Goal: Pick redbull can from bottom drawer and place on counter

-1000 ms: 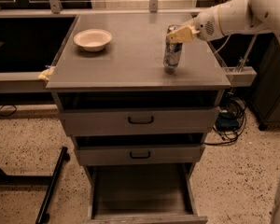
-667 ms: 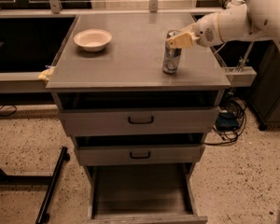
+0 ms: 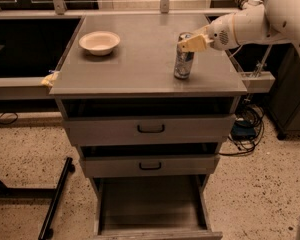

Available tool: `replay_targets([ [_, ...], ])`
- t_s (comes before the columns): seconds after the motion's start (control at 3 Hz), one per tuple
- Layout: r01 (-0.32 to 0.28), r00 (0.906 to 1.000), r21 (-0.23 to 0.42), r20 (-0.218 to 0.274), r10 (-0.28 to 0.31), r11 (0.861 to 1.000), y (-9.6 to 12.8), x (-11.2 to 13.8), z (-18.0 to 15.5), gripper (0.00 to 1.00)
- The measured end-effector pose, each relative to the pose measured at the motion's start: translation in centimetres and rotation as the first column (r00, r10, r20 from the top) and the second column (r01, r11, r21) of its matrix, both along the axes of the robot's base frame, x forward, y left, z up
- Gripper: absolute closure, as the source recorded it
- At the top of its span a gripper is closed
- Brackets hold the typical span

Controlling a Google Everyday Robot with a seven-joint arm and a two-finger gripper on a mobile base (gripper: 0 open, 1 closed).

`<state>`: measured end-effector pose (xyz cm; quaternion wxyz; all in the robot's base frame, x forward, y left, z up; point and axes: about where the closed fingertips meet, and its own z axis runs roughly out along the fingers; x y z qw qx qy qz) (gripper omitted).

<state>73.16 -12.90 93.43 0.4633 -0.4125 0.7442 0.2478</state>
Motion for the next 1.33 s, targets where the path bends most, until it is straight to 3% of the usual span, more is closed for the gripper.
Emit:
replay_targets([
  [0.67,0.000,1.0000,0.000,0.000,0.000,1.000,0.01,0.00,0.00,0.10],
  [1.0,0.000,1.0000,0.000,0.000,0.000,1.000,0.01,0.00,0.00,0.00],
  [1.33,0.000,1.0000,0.000,0.000,0.000,1.000,0.01,0.00,-0.01,0.00],
])
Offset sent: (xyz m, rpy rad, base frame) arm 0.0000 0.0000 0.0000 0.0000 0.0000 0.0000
